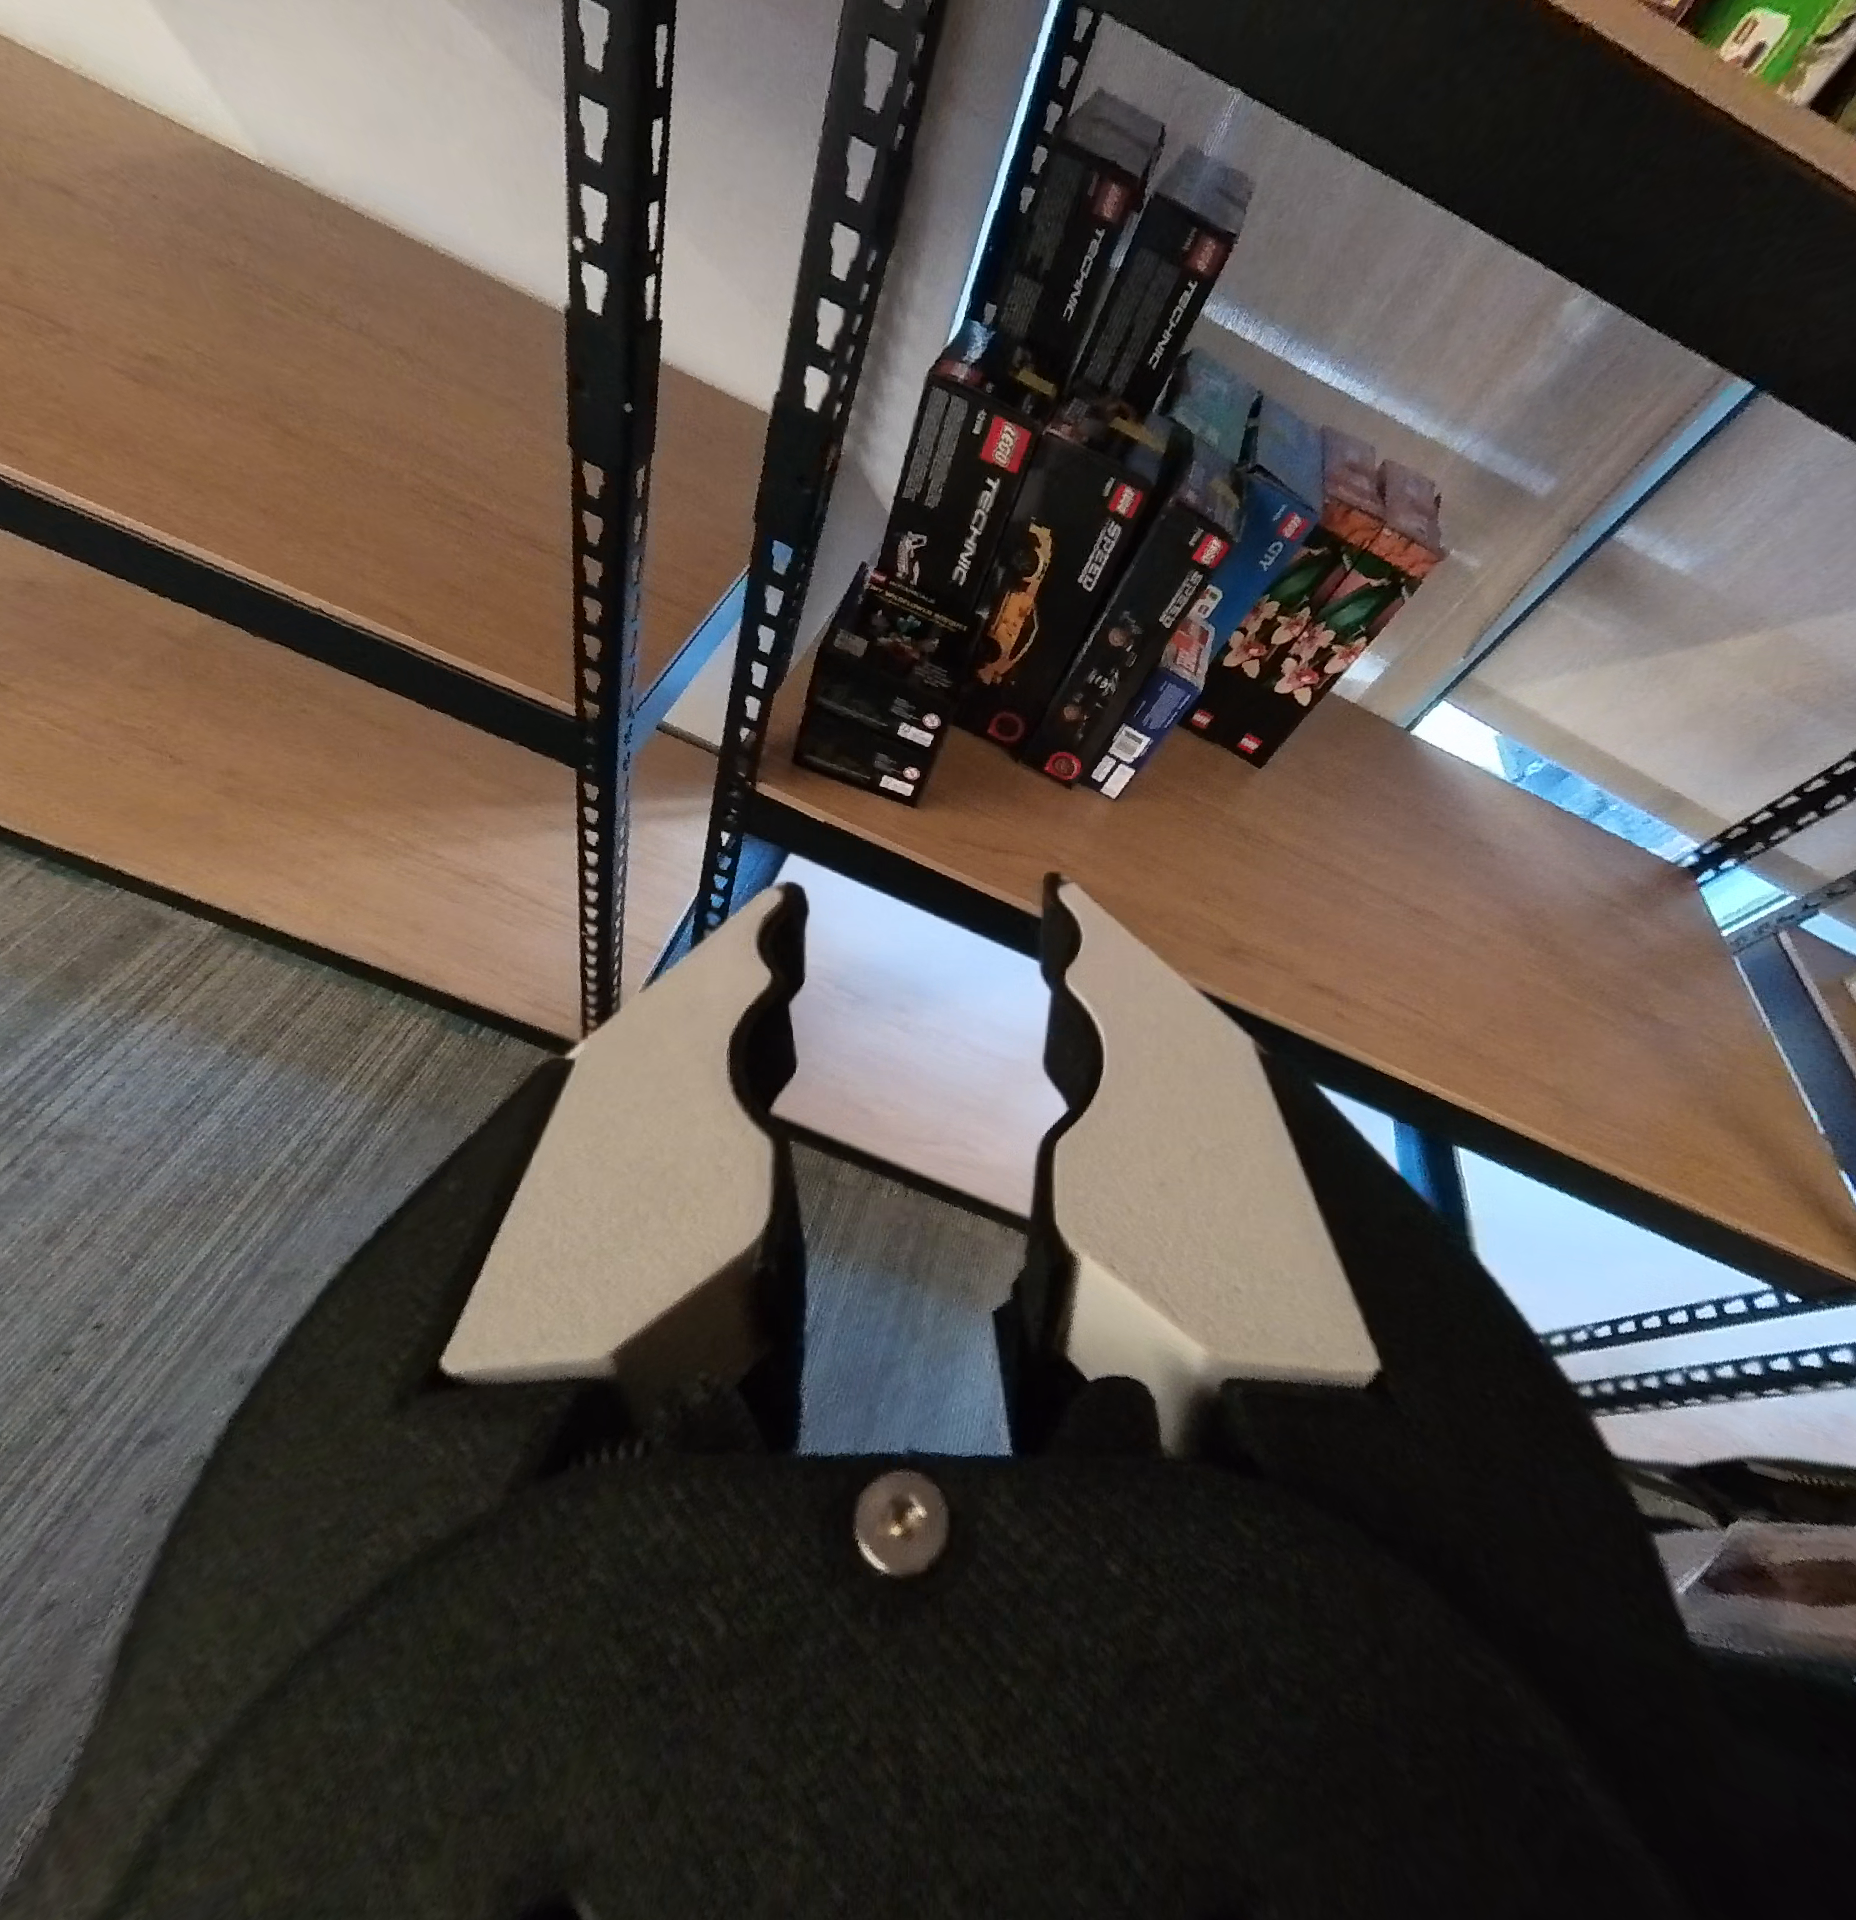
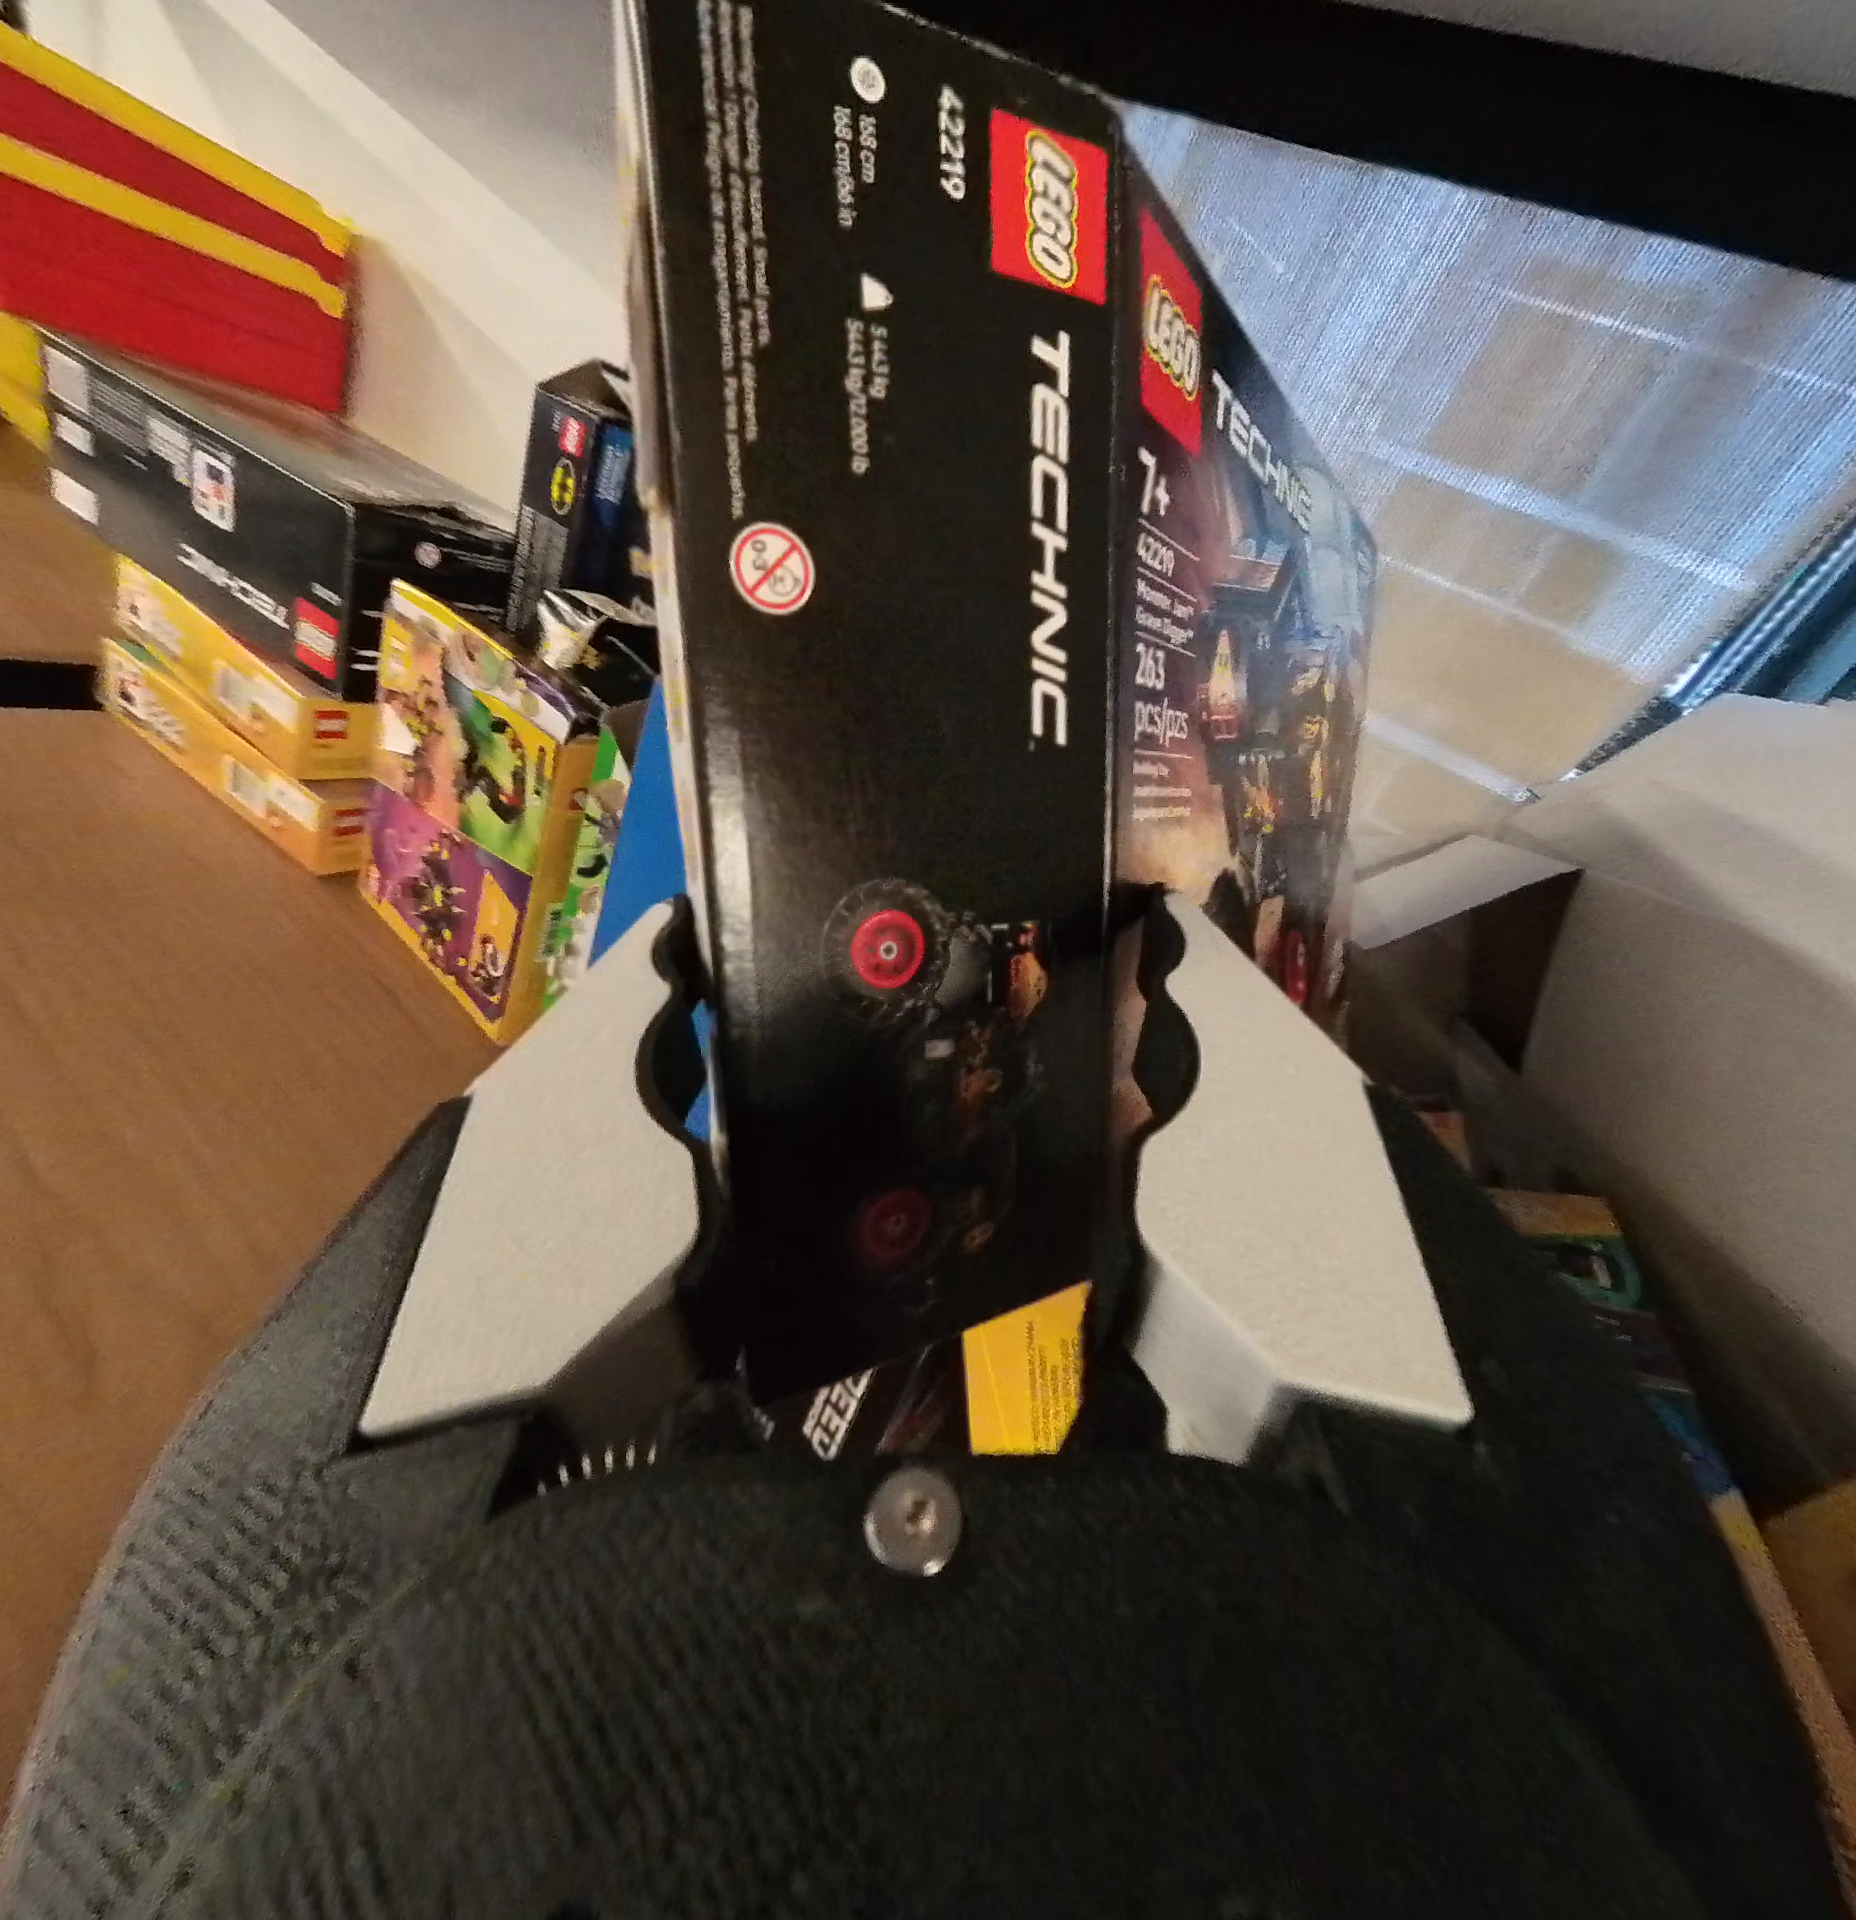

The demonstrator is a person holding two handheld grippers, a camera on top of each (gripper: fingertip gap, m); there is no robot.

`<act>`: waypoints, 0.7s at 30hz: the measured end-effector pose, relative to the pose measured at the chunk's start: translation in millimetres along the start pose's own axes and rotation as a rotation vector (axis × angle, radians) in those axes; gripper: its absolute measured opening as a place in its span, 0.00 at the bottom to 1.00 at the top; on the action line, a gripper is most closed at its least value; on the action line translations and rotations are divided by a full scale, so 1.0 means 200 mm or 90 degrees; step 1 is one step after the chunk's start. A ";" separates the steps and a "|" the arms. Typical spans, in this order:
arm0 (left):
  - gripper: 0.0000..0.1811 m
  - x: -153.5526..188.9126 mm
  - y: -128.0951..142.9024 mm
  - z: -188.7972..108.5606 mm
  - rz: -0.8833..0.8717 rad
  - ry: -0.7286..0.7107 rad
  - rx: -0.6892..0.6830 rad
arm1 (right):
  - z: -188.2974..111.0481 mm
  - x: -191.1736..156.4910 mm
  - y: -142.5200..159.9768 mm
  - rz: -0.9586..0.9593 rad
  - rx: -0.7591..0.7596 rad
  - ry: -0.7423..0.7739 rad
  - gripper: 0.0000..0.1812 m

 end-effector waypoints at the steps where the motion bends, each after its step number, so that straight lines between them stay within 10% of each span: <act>1: 0.24 0.00 0.00 0.02 0.000 0.005 0.001 | -0.01 0.00 0.00 0.010 0.004 -0.006 0.46; 21: 0.23 -0.05 0.10 0.12 -0.029 0.048 -0.020 | -0.12 0.06 -0.01 0.147 0.075 -0.103 0.40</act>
Point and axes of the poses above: each gripper's, where its closed fingertips meet, z out along the fingers, y out of its underside, x = y × z across the jaws, the point moved 7 cm from there along -z, back along the fingers, and after that the axes turned 7 degrees about z, right-handed, at the moved point
